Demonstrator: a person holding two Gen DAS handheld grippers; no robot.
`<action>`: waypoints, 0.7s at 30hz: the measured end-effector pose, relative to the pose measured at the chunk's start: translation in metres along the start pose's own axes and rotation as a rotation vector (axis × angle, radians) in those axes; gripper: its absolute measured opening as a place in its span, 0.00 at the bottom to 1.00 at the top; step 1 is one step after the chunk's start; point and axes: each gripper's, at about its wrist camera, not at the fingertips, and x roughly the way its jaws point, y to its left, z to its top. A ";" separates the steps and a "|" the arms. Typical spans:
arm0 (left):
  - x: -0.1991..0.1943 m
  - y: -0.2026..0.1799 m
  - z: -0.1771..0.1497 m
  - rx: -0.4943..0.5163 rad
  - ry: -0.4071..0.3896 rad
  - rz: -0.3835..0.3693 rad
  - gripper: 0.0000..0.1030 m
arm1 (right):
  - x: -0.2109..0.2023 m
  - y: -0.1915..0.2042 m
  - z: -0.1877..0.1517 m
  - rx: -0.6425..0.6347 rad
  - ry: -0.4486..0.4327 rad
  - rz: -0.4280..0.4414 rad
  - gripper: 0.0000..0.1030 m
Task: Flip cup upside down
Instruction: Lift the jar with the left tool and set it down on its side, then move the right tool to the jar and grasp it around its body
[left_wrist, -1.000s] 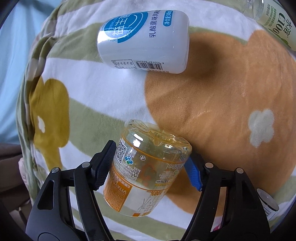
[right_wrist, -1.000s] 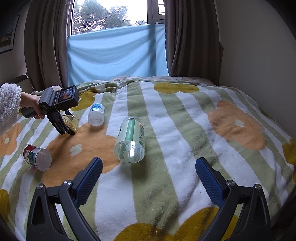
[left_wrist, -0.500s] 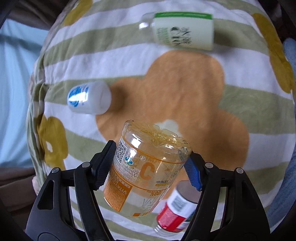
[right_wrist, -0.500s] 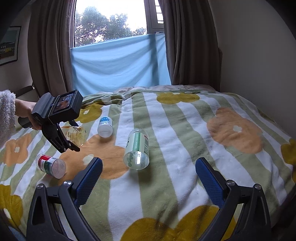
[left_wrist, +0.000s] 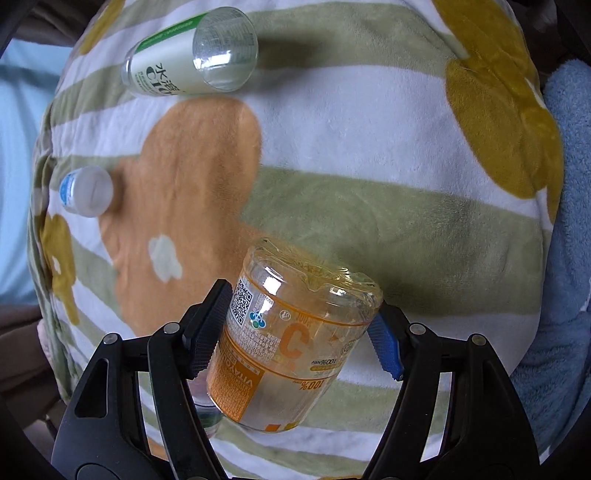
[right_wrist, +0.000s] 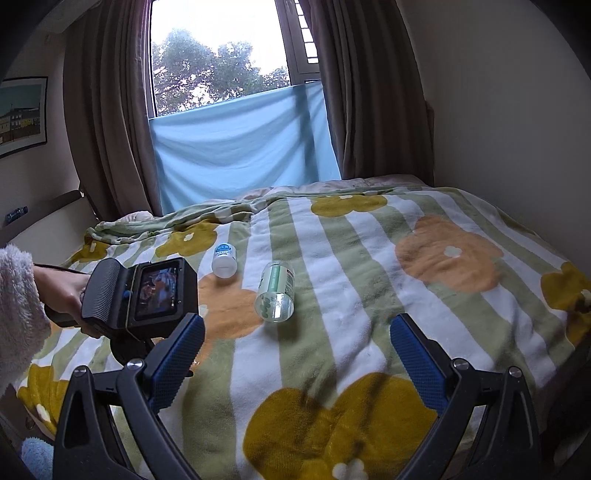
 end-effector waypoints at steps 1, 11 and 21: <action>0.002 -0.002 -0.001 -0.012 0.001 -0.015 0.66 | -0.004 -0.002 0.000 0.004 -0.001 0.001 0.98; -0.014 -0.004 -0.021 -0.184 -0.084 -0.070 1.00 | -0.024 -0.013 0.002 0.023 -0.005 0.021 0.98; -0.072 -0.003 -0.112 -0.629 -0.332 -0.069 1.00 | -0.015 0.008 0.006 0.170 0.071 0.197 0.98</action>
